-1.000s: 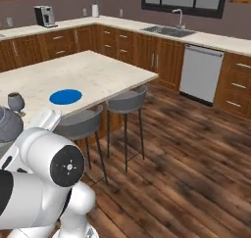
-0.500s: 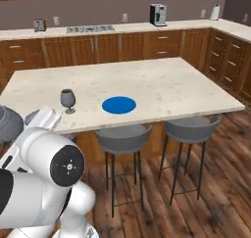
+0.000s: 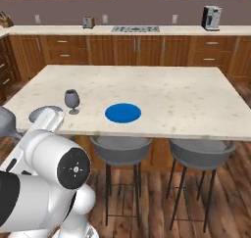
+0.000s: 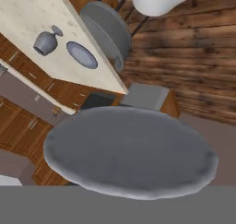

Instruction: Retrieve the wine glasses from the counter and place one next to each plate.

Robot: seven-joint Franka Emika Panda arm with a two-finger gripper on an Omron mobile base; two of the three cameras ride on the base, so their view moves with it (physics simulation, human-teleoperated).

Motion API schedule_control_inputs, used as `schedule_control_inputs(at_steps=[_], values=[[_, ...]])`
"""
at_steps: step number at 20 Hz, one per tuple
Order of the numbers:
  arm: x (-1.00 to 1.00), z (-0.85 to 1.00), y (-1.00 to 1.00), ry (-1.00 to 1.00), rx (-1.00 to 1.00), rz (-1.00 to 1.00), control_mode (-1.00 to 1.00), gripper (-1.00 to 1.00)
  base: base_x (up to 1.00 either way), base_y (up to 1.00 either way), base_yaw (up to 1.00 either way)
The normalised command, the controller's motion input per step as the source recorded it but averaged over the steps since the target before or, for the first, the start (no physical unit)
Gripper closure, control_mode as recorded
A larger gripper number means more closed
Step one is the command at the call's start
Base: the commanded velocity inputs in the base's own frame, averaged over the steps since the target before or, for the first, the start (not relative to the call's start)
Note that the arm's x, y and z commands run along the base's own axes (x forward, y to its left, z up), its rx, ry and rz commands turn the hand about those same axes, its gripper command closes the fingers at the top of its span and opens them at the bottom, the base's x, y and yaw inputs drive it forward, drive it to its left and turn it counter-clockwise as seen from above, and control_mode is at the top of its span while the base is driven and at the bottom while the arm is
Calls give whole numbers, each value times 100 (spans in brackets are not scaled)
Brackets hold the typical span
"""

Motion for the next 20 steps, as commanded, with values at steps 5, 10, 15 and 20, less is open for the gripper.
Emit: schedule_control_inputs(at_steps=[5,10,15,20], values=[[0,0,0,0,0,0,100,100,28,-91,19],[0,0,0,0,0,0,100,100,96,-34,36],[0,0,0,0,0,0,100,100,98,-42,32],[0,0,0,0,0,0,100,100,29,-100,22]])
